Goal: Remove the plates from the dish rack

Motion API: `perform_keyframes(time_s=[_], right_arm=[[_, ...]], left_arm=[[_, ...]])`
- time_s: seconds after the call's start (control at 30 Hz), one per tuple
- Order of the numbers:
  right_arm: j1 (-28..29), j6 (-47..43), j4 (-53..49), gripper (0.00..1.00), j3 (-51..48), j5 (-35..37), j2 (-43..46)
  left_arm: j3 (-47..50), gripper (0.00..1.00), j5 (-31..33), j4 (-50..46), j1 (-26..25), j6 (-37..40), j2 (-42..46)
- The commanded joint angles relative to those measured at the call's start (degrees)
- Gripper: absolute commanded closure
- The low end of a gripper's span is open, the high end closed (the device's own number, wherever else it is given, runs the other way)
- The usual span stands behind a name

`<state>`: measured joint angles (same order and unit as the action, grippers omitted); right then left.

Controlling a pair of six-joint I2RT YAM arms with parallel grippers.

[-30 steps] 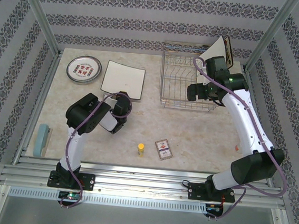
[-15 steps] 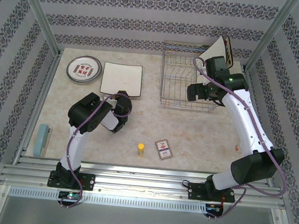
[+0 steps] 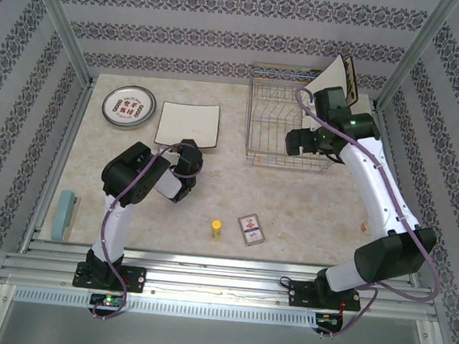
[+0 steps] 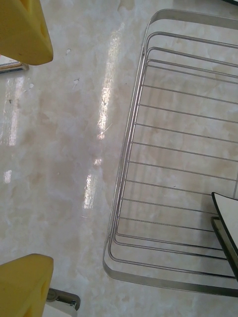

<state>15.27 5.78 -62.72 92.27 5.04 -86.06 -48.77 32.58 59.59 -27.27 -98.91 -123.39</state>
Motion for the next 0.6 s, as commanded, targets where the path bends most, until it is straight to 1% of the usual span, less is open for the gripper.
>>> perform_keyframes(time_s=[0.0, 0.23, 0.33, 0.4, 0.5, 0.57], right_arm=[[0.57, -0.42, 0.59, 0.02, -0.61, -0.73, -0.18], [0.71, -0.58, 0.64, 0.02, -1.00, -0.86, 0.37], [0.60, -0.75, 0.63, 0.02, -1.12, -0.81, 0.65], [0.51, -0.75, 0.58, 0.02, -1.14, -0.88, 0.84], [0.49, -0.77, 0.65, 0.02, -1.31, -0.90, 1.05], [0.46, -0.84, 0.69, 0.02, -1.42, -0.93, 1.24]], left_arm=[[-0.74, 0.80, 0.63, -2.10, 0.26, -0.67, 3.93], [-1.25, 0.68, 0.51, -5.26, 0.35, -0.12, 5.39], [-1.56, 0.55, 0.18, -7.57, 0.41, 0.13, 6.30], [-1.77, 0.41, -0.23, -10.02, 0.54, 0.20, 7.13], [-2.21, 0.25, -0.90, -13.24, 0.72, 0.80, 8.32], [-2.66, 0.19, -1.33, -14.75, 0.84, 1.26, 8.94]])
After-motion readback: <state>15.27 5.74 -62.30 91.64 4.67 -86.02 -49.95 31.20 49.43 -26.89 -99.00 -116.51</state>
